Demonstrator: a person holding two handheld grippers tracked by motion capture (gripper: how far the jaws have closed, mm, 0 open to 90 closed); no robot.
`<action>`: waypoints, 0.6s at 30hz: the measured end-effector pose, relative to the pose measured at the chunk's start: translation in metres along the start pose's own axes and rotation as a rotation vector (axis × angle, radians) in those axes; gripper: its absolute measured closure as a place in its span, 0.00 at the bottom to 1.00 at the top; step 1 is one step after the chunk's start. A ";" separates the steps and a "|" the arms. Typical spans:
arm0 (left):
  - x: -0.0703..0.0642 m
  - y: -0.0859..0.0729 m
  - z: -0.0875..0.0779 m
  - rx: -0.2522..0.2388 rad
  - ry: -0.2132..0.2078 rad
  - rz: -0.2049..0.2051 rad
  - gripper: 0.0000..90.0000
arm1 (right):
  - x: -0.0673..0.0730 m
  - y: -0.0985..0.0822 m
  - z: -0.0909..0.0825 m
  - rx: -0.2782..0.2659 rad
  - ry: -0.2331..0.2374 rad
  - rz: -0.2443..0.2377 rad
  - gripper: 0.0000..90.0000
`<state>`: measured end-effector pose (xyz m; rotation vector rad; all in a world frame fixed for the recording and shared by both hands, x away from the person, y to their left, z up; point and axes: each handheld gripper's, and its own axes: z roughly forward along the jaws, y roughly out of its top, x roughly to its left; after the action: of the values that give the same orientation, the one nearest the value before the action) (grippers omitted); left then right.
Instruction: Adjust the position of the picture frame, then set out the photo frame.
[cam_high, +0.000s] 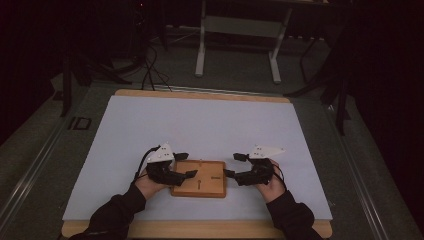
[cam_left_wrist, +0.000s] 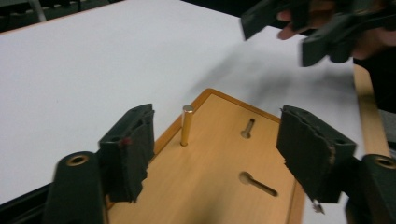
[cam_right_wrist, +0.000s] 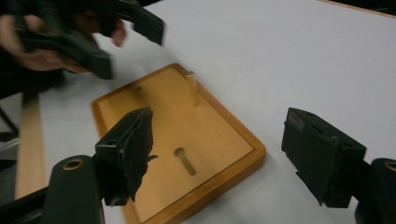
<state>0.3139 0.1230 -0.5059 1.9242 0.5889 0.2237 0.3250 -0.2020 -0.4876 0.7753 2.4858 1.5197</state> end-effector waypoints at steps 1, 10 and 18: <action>0.002 0.001 0.003 0.008 0.002 0.002 0.37 | 0.001 0.000 -0.002 -0.010 0.003 0.005 0.25; 0.006 0.004 0.020 0.053 0.027 0.031 0.51 | 0.013 0.000 -0.013 -0.025 0.026 0.058 0.14; 0.011 0.006 0.034 0.093 0.012 0.045 0.65 | 0.027 -0.005 -0.017 0.008 0.021 0.022 0.22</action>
<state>0.3395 0.0996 -0.5164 2.0288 0.5736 0.2405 0.2934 -0.2042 -0.4792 0.7949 2.5082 1.5342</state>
